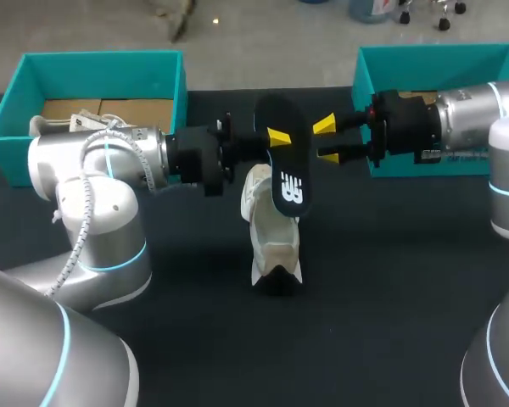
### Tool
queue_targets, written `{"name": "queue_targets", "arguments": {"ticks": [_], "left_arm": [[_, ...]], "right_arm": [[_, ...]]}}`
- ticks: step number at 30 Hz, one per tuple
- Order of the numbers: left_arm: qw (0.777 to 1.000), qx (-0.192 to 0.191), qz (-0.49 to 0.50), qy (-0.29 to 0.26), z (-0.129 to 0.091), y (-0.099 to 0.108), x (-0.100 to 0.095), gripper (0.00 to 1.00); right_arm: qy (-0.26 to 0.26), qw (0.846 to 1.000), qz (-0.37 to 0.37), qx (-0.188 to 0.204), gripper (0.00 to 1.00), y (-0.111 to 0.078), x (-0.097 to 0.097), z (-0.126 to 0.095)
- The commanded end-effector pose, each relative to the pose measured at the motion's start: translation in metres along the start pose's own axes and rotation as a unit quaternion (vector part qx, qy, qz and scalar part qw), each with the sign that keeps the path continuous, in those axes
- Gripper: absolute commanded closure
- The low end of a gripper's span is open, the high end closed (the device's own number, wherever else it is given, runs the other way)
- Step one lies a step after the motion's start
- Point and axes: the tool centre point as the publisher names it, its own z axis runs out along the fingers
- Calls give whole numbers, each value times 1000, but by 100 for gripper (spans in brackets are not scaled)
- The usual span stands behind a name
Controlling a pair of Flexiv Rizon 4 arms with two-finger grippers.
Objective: Take the shoe out of the shoebox, open the shoe tongue, remove and reinsert the insole, then place the shoe into the shoebox
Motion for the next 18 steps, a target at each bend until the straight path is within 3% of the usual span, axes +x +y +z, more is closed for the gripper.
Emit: {"name": "queue_targets", "arguments": {"ticks": [1, 3, 18], "left_arm": [[1000, 25, -12, 9, -6, 1, 0, 100], [1000, 25, -3, 15, -7, 1, -1, 100], [1000, 25, -3, 15, -7, 1, -1, 100]], "right_arm": [[-27, 1000, 3, -15, 0, -12, 1, -24], [-45, 999, 6, -25, 0, -13, -1, -32], [-45, 999, 6, -25, 0, -13, -1, -32]]}}
